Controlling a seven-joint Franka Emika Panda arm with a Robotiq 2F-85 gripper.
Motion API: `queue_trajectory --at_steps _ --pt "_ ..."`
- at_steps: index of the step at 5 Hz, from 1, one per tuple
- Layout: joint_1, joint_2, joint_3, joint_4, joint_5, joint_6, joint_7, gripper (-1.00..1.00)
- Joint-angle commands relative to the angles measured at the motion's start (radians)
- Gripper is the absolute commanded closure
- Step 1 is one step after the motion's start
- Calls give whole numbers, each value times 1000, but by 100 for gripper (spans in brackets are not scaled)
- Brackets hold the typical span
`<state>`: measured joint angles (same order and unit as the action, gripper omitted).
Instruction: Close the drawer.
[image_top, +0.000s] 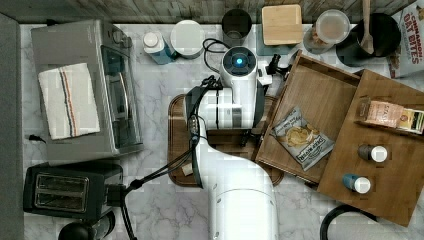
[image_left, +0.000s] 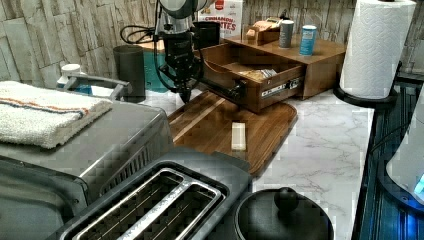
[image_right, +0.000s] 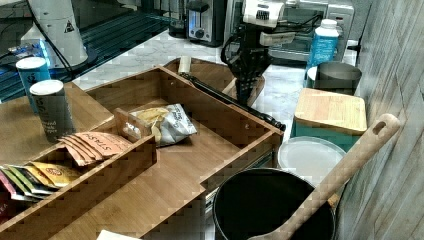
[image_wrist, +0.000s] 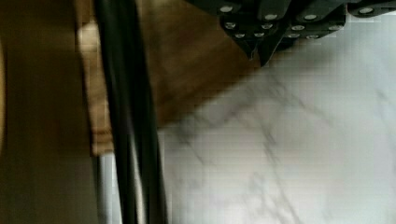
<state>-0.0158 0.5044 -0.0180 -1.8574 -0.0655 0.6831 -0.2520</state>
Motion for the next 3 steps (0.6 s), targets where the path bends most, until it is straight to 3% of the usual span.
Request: queue_trajectory --at_steps 1,2,3 --pt "-139 -143 -67 -48 -62 115 -338 100" --pt "-211 -98 -62 -47 -9 194 -505 100" --pt "-235 -92 -80 -16 16 141 -566 100"
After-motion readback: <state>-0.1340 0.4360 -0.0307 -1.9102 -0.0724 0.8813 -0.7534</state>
